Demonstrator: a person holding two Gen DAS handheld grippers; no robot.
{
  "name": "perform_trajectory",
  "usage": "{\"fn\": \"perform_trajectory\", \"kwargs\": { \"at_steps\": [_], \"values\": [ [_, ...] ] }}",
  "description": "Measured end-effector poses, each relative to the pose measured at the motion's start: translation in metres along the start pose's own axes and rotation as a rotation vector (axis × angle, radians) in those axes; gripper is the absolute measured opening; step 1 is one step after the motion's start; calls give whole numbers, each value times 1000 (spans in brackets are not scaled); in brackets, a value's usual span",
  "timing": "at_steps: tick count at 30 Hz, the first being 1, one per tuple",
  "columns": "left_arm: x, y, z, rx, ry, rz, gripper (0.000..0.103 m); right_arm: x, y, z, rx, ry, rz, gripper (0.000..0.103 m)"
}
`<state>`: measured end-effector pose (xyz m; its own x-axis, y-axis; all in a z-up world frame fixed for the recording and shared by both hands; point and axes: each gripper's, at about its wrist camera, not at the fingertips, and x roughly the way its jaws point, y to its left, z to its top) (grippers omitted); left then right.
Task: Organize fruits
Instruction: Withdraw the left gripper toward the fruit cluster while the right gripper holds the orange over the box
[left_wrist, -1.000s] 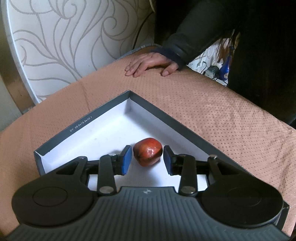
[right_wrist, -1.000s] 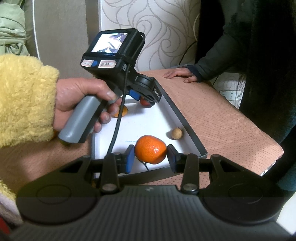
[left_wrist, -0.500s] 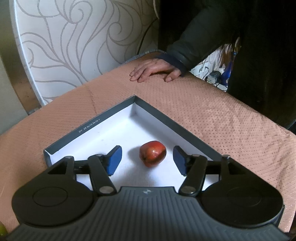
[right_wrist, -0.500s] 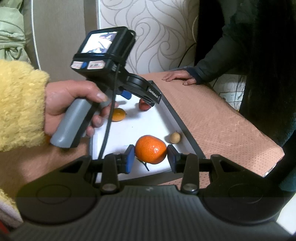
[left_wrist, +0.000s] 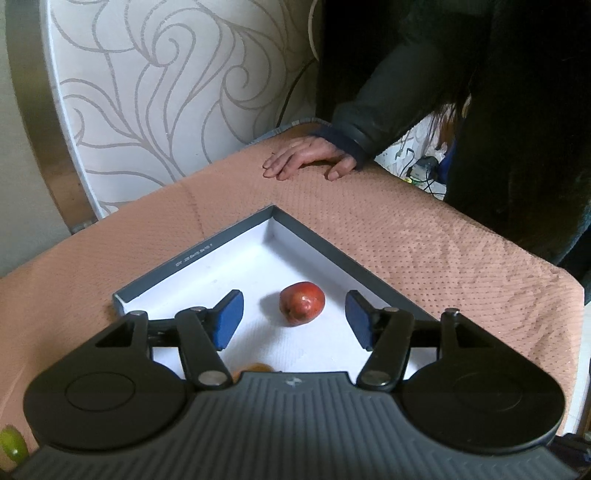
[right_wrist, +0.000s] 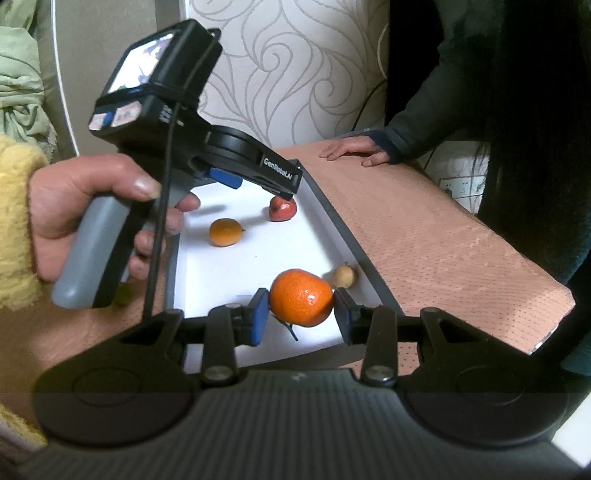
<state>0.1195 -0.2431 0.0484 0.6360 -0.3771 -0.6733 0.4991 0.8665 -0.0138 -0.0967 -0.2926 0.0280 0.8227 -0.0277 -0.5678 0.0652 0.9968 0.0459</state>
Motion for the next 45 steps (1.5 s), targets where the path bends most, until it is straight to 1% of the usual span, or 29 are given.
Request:
{"fn": "perform_trajectory", "kwargs": {
  "at_steps": [8,24,32,39,45],
  "values": [
    [-22,-1,-8,-22,-11,12,67,7,-2,0,-14,5,50,41],
    [-64,2,-28,-83,-38,73,67,10,-3,-2,-44,9,123,41],
    [-90,3,-48,-98,-51,92,67,14,-7,-4,-41,15,127,41],
    [-101,6,-65,-137,-41,117,67,22,-12,-6,-41,32,129,41],
    [-112,9,-72,-164,-52,138,67,32,-16,-7,-53,41,104,41]
  ]
}}
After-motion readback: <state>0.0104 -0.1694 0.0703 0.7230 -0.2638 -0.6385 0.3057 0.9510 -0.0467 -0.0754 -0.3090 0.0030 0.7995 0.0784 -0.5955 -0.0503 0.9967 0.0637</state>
